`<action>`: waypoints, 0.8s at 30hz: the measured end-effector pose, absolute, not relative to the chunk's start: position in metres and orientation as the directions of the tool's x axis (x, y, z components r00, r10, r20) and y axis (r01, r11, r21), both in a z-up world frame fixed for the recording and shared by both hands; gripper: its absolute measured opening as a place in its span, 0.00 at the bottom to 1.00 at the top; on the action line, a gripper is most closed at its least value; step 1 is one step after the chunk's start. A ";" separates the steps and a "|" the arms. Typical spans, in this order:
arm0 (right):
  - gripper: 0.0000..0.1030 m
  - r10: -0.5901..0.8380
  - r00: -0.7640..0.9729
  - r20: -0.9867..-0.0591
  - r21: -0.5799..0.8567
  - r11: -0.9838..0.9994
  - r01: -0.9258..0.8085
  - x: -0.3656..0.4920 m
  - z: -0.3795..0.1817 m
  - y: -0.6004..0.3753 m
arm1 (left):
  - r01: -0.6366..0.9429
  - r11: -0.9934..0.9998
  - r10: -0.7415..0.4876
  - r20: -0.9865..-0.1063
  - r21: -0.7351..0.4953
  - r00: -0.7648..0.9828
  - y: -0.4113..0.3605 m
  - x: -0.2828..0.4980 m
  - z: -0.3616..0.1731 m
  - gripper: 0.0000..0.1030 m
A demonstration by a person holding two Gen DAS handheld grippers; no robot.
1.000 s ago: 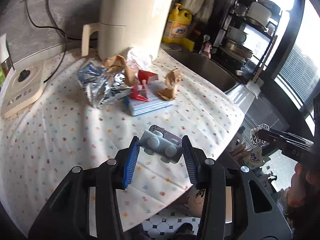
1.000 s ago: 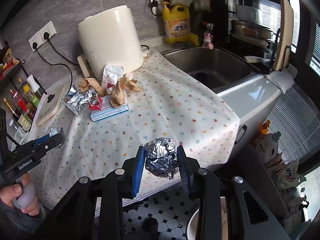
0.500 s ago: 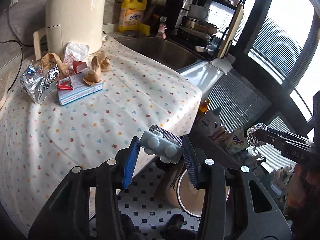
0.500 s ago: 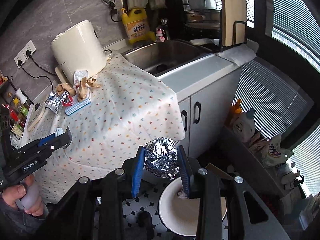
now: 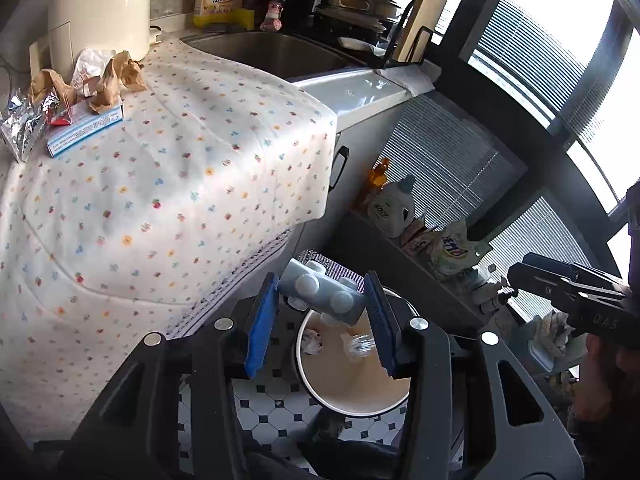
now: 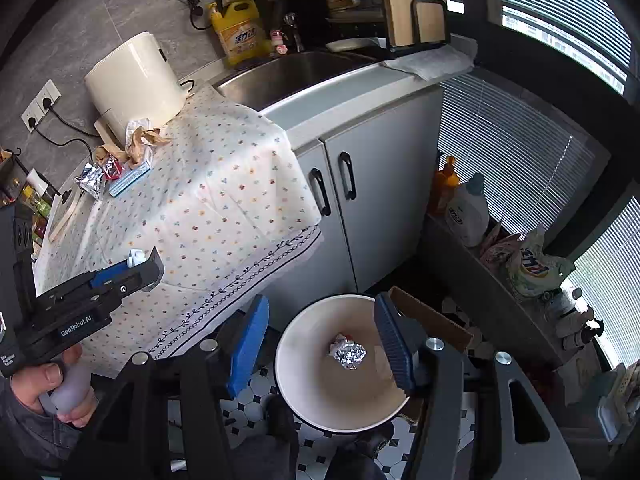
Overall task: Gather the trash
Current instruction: 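Lower both held items into the white bin and open both tools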
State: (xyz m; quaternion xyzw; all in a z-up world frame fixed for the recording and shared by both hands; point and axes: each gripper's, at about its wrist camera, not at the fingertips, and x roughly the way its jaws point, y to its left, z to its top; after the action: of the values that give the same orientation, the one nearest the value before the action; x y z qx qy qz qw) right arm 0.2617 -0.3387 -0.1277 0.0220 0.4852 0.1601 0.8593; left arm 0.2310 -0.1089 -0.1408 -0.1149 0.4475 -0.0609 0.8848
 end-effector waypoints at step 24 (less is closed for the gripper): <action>0.59 0.352 0.495 -0.795 0.238 0.930 -0.280 0.271 -0.125 -0.429 | 0.041 0.965 -0.230 -0.760 -0.259 0.607 -0.204 0.227 -0.122 0.89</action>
State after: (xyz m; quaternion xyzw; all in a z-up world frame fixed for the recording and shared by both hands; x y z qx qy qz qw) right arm 0.2712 -0.4288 -0.1251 0.0384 0.4682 0.1829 0.8637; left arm 0.2271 -0.2044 -0.1223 -0.1084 0.4365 -0.0760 0.8899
